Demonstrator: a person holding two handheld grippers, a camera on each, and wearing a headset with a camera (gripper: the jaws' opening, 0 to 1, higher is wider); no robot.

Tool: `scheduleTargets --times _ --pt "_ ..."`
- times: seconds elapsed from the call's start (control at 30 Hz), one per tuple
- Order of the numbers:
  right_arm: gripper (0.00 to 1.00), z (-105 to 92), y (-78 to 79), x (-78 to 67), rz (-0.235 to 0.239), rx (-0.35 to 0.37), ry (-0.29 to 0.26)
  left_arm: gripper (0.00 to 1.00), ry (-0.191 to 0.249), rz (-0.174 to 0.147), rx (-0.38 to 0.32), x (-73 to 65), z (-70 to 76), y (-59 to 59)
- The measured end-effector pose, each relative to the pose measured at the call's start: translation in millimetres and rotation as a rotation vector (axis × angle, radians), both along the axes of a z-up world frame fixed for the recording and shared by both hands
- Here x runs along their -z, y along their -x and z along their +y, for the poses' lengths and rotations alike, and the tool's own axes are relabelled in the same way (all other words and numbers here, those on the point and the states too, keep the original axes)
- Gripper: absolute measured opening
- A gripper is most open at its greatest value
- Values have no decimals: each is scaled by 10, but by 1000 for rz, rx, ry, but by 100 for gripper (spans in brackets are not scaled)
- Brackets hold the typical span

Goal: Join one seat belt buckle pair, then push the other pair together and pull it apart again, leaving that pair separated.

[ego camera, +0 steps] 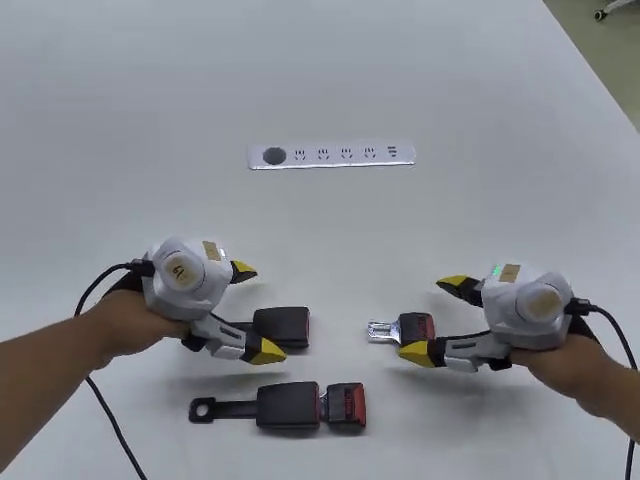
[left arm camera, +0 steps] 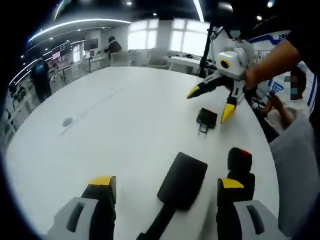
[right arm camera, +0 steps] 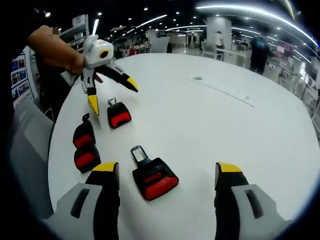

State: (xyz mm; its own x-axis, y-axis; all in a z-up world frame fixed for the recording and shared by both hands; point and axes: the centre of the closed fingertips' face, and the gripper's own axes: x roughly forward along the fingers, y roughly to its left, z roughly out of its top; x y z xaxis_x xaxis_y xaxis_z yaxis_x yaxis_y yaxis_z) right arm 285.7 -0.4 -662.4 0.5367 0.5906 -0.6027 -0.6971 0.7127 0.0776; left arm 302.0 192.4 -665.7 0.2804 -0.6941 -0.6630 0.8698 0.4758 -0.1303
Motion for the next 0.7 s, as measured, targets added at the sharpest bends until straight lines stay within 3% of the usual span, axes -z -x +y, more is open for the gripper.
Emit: scheduleTargets --times 0.07,0.17,0.23,0.27,0.3,0.33,0.4,0.53,0.7 --pt "78 2 -4 -57 -10 64 -43 88 17 -1 -46 -29 36 -25" --pt "82 5 15 -76 -18 116 -59 89 50 3 -124 -133 96 -21" --pt "84 11 19 -110 -1 175 -102 91 68 6 -164 -203 127 -18" --pt "85 23 30 -135 0 194 -117 92 128 23 -185 -280 99 13" --pt "86 36 40 -183 -24 207 -125 92 142 21 -192 -317 111 22" --pt "86 54 69 -211 -30 201 -118 92 113 5 -190 -318 173 50" --pt "87 65 92 -231 -25 205 -125 92 130 24 -210 -351 221 108" --pt "89 30 147 -271 -34 242 -148 93 120 14 -221 -341 372 192" --pt "93 7 213 -354 -56 269 -160 94 121 2 -261 -448 573 348"
